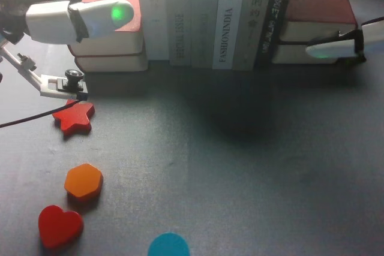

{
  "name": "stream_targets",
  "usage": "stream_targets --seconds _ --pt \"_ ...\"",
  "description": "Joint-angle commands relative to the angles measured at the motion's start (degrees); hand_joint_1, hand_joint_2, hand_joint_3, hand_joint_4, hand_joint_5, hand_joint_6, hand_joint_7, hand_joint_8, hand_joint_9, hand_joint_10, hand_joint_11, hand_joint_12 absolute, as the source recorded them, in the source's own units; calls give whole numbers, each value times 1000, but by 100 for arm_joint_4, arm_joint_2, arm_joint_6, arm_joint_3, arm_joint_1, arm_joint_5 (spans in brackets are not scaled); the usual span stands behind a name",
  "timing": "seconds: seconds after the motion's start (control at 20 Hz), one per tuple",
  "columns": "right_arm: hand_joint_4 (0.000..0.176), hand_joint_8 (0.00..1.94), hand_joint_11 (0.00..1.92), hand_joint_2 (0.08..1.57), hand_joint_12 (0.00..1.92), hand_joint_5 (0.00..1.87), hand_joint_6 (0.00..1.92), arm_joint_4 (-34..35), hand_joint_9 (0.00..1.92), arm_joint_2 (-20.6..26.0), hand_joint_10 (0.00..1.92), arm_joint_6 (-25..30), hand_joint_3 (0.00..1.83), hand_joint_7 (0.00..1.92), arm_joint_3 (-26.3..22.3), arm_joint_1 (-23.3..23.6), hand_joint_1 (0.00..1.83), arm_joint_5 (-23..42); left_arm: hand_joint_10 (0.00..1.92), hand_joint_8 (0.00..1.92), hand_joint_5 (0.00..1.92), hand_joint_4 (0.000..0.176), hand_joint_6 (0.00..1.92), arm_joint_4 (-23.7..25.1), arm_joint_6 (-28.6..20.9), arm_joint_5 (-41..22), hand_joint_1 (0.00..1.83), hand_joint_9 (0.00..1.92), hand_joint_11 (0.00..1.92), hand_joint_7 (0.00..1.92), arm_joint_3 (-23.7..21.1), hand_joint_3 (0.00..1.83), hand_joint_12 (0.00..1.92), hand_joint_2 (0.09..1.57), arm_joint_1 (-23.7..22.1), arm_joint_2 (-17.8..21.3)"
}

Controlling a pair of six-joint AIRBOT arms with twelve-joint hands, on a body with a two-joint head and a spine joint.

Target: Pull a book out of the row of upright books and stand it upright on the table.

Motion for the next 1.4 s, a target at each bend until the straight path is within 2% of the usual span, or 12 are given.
stream_targets --seconds 0.0,0.1,0.3,0.35,0.45,0.65,0.75,0.85,0.95,1.05,1.2,1.35 --pt "59 1 46 956 1493 438 2 362 545 6 81 65 4 435 4 110 1122 520 313 31 448 13 44 -375 -52 -558 914 428 20 555 12 41 1602 1055 -48 -26" --pt "31 1 76 972 1468 420 0 339 561 39 54 82 4 441 -7 141 1130 520 305 13 437 31 19 -382 -52 -589 926 453 37 548 -1 24 1629 1067 -41 -26" --pt "35 4 237 993 1293 421 1 -24 599 247 27 95 2 479 -226 596 1269 433 323 20 456 22 19 -460 -52 -652 948 493 84 588 -89 8 1560 1046 53 23" --pt "54 1 255 1031 1229 420 0 -119 595 314 18 95 7 475 -285 707 1253 399 331 24 461 15 20 -490 -52 -660 941 510 99 600 -94 11 1571 1054 78 31" --pt "34 0 182 1089 1228 431 3 -364 550 469 2 94 8 455 -381 1062 1230 230 338 18 475 12 16 -517 -52 -689 964 502 76 609 -144 13 1625 1066 109 57" --pt "74 0 56 1072 1268 488 15 -590 531 558 2 94 0 423 -346 1586 1069 -50 597 0 459 29 0 -518 -52 -768 1004 352 13 546 -207 2 1771 1053 149 63" --pt "39 0 72 1072 1273 499 15 -676 512 536 0 94 0 387 -256 1718 1038 -227 684 0 409 5 0 -521 -52 -779 1010 308 84 505 -220 3 1744 1055 140 58" --pt "63 0 2 1079 1285 473 2 -922 415 428 0 94 0 375 -107 1910 996 -587 758 1 399 26 0 -545 -52 -796 1032 243 12 498 -237 9 1781 1068 151 65" --pt "44 1 0 1070 1282 447 0 -1045 403 287 2 146 0 344 86 2005 988 -837 789 8 426 46 8 -607 -52 -823 1080 253 1 516 -243 9 1797 1076 200 61" --pt "52 1 0 1087 1415 448 1 -1172 408 149 4 324 2 333 300 2022 918 -1002 841 0 451 53 12 -612 -52 -826 1054 218 0 473 -249 0 1806 1045 205 56" --pt "67 3 0 1115 981 453 1 -1491 248 -43 6 471 4 242 566 2227 845 -1370 875 0 458 27 8 -624 -52 -858 1077 199 0 429 -280 0 1806 1046 210 83" --pt "169 0 0 1130 51 422 2 -1892 6 -129 0 471 6 12 624 2483 610 -1701 867 4 493 9 20 -624 -52 -868 1089 186 0 438 -294 0 1779 1040 203 90"
